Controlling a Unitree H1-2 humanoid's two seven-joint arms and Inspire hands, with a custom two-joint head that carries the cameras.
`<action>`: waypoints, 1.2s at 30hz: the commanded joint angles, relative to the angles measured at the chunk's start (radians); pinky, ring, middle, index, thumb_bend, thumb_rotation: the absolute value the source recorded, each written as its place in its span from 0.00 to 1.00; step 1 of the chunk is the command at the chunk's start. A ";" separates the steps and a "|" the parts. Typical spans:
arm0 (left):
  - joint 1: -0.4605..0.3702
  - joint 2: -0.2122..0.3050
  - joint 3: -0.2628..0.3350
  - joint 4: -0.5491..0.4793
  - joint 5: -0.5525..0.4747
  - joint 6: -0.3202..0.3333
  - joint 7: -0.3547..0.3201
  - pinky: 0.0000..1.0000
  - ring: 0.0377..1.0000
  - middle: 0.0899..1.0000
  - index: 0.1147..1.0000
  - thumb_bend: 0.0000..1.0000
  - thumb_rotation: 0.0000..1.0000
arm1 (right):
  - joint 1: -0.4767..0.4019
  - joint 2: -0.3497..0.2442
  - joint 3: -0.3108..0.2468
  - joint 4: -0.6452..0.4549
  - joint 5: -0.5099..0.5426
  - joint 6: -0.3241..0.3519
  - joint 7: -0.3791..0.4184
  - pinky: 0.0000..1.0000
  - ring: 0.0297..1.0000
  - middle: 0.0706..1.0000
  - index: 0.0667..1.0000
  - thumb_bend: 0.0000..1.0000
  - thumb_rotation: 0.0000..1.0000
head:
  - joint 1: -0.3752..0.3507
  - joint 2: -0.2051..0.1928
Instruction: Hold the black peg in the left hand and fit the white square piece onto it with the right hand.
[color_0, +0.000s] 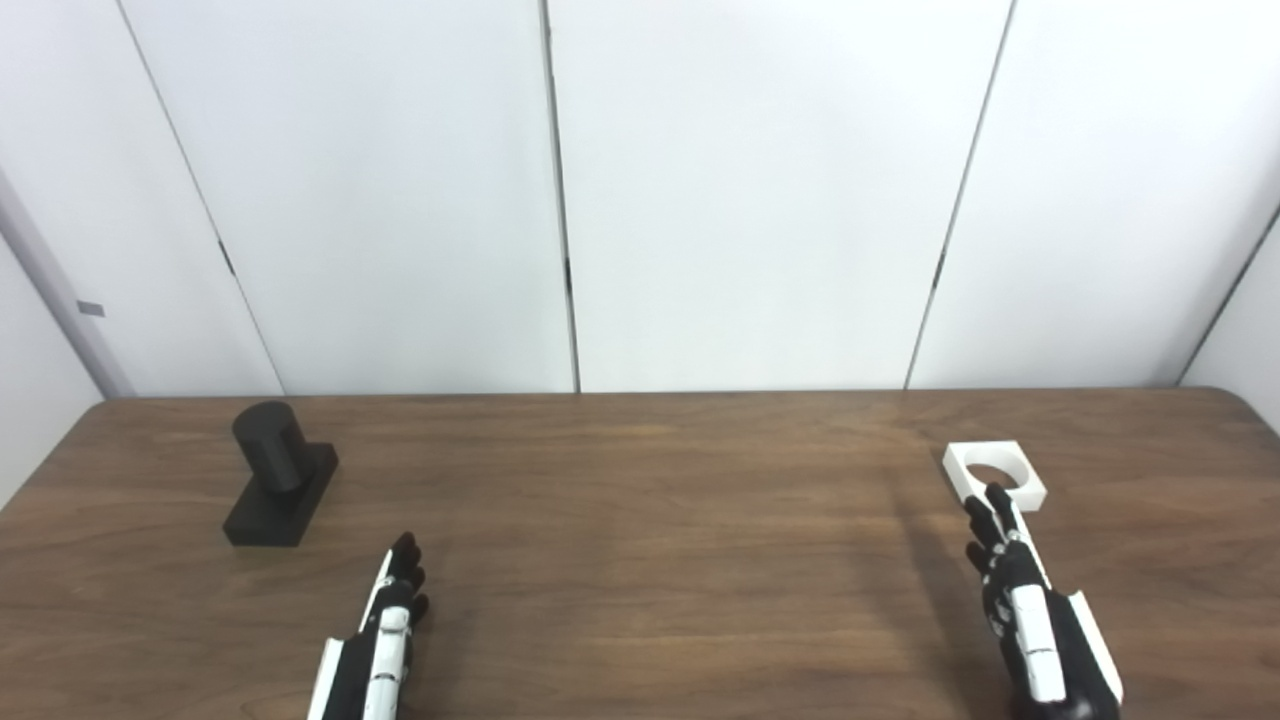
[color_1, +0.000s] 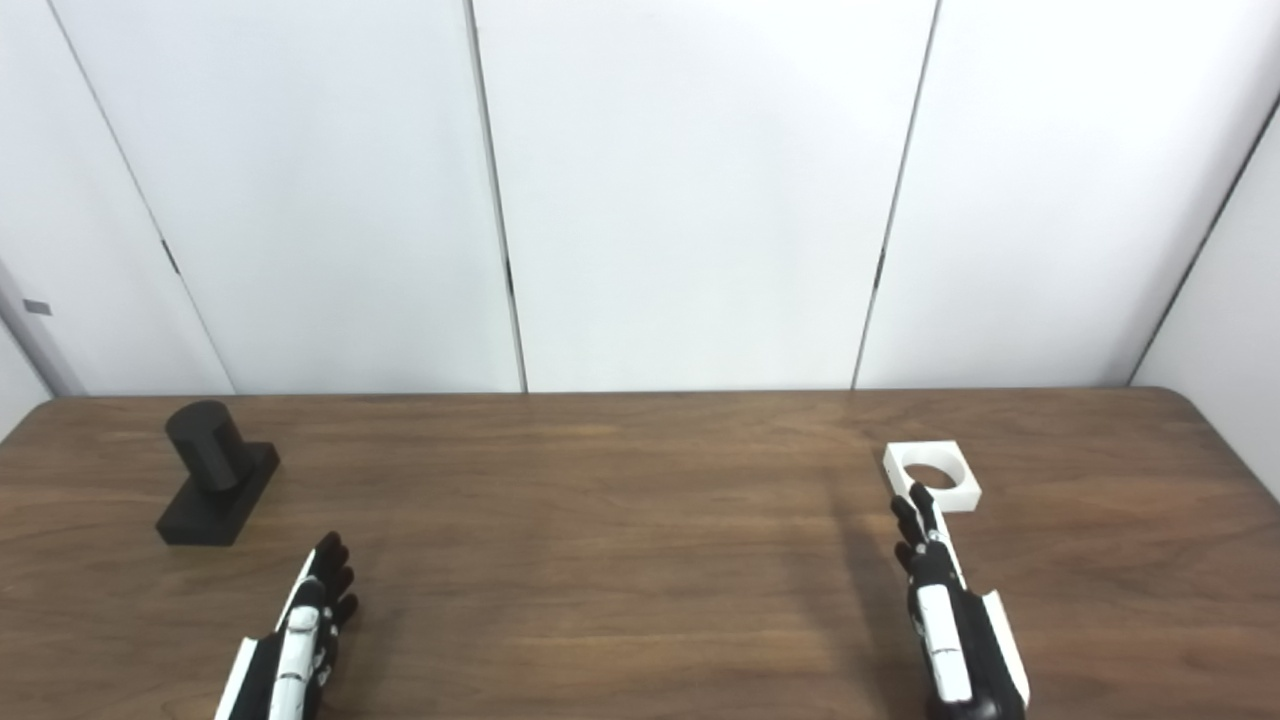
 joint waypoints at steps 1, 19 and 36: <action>0.025 -0.010 -0.007 -0.010 0.012 -0.027 0.003 0.99 1.00 1.00 0.99 0.57 1.00 | 0.051 0.025 0.009 0.072 0.014 -0.012 0.007 1.00 1.00 0.97 1.00 0.53 1.00 | -0.001 0.001; 0.034 -0.034 -0.059 -0.024 0.070 -0.005 0.034 0.94 0.98 0.99 0.98 0.55 1.00 | 0.050 -0.022 -0.007 0.084 0.040 -0.019 0.040 1.00 1.00 0.99 1.00 0.52 1.00 | 0.229 -0.021; 0.031 -0.055 -0.127 0.013 0.121 -0.004 0.064 1.00 1.00 1.00 1.00 0.50 1.00 | 0.038 -0.055 -0.040 0.133 0.134 -0.026 0.097 1.00 1.00 1.00 1.00 0.57 1.00 | 0.332 -0.058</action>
